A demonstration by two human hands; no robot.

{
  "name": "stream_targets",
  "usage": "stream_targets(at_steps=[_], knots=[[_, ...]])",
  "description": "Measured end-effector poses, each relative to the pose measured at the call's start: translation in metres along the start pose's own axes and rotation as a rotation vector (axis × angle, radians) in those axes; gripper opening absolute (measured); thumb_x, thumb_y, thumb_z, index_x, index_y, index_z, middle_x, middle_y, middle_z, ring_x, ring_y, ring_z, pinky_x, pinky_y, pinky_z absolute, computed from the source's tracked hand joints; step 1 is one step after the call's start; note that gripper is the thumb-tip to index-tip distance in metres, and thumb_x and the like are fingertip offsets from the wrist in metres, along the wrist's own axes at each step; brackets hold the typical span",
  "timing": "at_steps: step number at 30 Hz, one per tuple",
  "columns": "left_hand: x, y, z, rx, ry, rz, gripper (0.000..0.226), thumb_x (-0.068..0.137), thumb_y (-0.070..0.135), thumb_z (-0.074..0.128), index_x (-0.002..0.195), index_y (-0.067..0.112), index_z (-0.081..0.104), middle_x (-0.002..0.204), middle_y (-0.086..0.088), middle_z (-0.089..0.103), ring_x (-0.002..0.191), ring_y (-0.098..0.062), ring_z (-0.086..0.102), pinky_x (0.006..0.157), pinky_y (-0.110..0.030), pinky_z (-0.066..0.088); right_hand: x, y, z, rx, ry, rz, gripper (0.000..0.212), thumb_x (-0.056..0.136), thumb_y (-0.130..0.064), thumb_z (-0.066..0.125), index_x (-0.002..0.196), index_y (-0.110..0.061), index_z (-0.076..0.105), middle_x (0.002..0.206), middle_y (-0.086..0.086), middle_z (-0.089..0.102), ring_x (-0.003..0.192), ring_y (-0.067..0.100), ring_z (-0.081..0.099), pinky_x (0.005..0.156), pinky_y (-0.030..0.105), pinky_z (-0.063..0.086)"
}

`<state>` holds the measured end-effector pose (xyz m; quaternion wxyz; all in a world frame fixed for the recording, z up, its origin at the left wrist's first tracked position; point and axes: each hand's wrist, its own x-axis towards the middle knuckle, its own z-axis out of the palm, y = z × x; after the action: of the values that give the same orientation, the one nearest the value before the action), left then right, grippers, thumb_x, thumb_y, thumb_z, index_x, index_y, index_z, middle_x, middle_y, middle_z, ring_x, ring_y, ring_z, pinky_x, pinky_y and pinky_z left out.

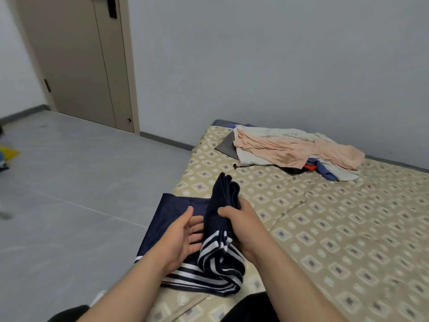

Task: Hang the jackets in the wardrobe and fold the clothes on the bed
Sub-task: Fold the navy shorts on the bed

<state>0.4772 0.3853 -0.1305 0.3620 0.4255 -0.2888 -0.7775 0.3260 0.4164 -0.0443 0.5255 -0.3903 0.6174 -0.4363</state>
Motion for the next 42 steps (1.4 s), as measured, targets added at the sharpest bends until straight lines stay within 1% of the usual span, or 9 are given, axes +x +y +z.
stream_targets(at_steps=[6, 8, 11, 14, 20, 24, 30, 34, 42], knots=[[-0.023, 0.004, -0.039, -0.128, -0.03, -0.099, 0.059, 0.092, 0.056, 0.051, 0.117, 0.008, 0.072, 0.122, -0.02, 0.067, 0.114, -0.035, 0.065, 0.1, -0.046, 0.051, 0.001, 0.043, 0.042, -0.299, -0.28, 0.066, 0.074, 0.069, -0.048, 0.065, 0.139, -0.027, 0.05, 0.09, -0.015, 0.07, 0.078, 0.006, 0.068, 0.083, 0.031, 0.056], [-0.02, -0.002, -0.051, -0.047, 0.118, -0.105, 0.05, 0.089, 0.048, 0.061, 0.113, 0.006, 0.073, 0.113, -0.02, 0.071, 0.103, -0.038, 0.069, 0.096, -0.047, 0.053, -0.002, 0.067, 0.037, -0.495, -0.272, 0.01, 0.055, 0.079, -0.042, 0.061, 0.129, -0.018, 0.059, 0.108, -0.007, 0.069, 0.097, 0.011, 0.066, 0.101, 0.039, 0.05], [-0.013, -0.01, -0.071, 0.158, 0.384, -0.007, 0.038, 0.087, 0.033, 0.071, 0.115, 0.007, 0.068, 0.098, -0.012, 0.076, 0.089, -0.031, 0.074, 0.082, -0.044, 0.058, 0.004, 0.082, 0.017, -0.706, -0.023, -0.167, 0.032, 0.089, -0.027, 0.056, 0.119, -0.029, 0.067, 0.105, -0.023, 0.058, 0.109, 0.005, 0.058, 0.097, 0.021, 0.043], [-0.014, -0.009, -0.072, 0.408, 0.484, 0.08, 0.035, 0.08, 0.038, 0.079, 0.105, 0.014, 0.069, 0.086, 0.002, 0.077, 0.08, -0.019, 0.074, 0.07, -0.032, 0.057, 0.016, 0.083, 0.001, -0.866, 0.108, -0.22, 0.037, 0.093, -0.025, 0.049, 0.127, -0.027, 0.062, 0.126, -0.008, 0.056, 0.121, 0.016, 0.05, 0.1, 0.026, 0.04], [-0.007, -0.008, -0.061, 0.697, 0.373, 0.182, 0.027, 0.083, 0.019, 0.071, 0.107, 0.024, 0.063, 0.102, 0.008, 0.071, 0.092, -0.013, 0.068, 0.087, -0.038, 0.056, 0.013, 0.103, 0.019, -1.312, -0.153, -0.01, 0.049, 0.089, -0.028, 0.041, 0.137, -0.032, 0.051, 0.145, 0.007, 0.042, 0.13, 0.032, 0.037, 0.107, 0.036, 0.033], [0.005, 0.017, -0.062, 0.566, 0.324, 0.32, 0.025, 0.084, 0.01, 0.07, 0.096, 0.031, 0.07, 0.091, 0.011, 0.076, 0.084, -0.008, 0.072, 0.077, -0.033, 0.058, 0.014, 0.101, 0.016, -1.268, -0.02, -0.042, 0.053, 0.096, -0.034, 0.034, 0.149, -0.027, 0.037, 0.157, 0.011, 0.029, 0.141, 0.031, 0.027, 0.115, 0.04, 0.027], [0.018, -0.005, -0.109, 0.752, 0.746, 0.135, 0.007, 0.087, 0.023, 0.066, 0.092, 0.018, 0.064, 0.09, 0.0, 0.069, 0.084, -0.024, 0.065, 0.072, -0.035, 0.05, 0.017, 0.104, 0.02, -1.166, -0.024, -0.004, 0.067, 0.095, -0.038, 0.039, 0.157, -0.026, 0.015, 0.164, 0.013, 0.006, 0.15, 0.032, 0.009, 0.121, 0.043, 0.017], [0.016, -0.007, -0.113, 0.402, 0.548, -0.065, 0.045, 0.081, 0.055, 0.072, 0.095, 0.012, 0.068, 0.089, -0.007, 0.075, 0.082, -0.028, 0.071, 0.075, -0.036, 0.056, 0.024, 0.099, 0.018, -0.665, 0.204, 0.187, 0.077, 0.081, -0.034, 0.057, 0.149, -0.018, 0.025, 0.14, 0.013, 0.041, 0.126, 0.033, 0.045, 0.104, 0.041, 0.043], [0.004, 0.002, -0.109, 0.552, 0.447, -0.089, 0.032, 0.077, 0.026, 0.082, 0.1, 0.011, 0.065, 0.093, -0.008, 0.074, 0.083, -0.025, 0.072, 0.069, -0.032, 0.057, 0.027, 0.093, 0.007, -0.128, 0.038, 0.418, 0.057, 0.063, -0.02, 0.074, 0.117, -0.019, 0.057, 0.1, 0.005, 0.075, 0.085, 0.027, 0.074, 0.078, 0.045, 0.061]])
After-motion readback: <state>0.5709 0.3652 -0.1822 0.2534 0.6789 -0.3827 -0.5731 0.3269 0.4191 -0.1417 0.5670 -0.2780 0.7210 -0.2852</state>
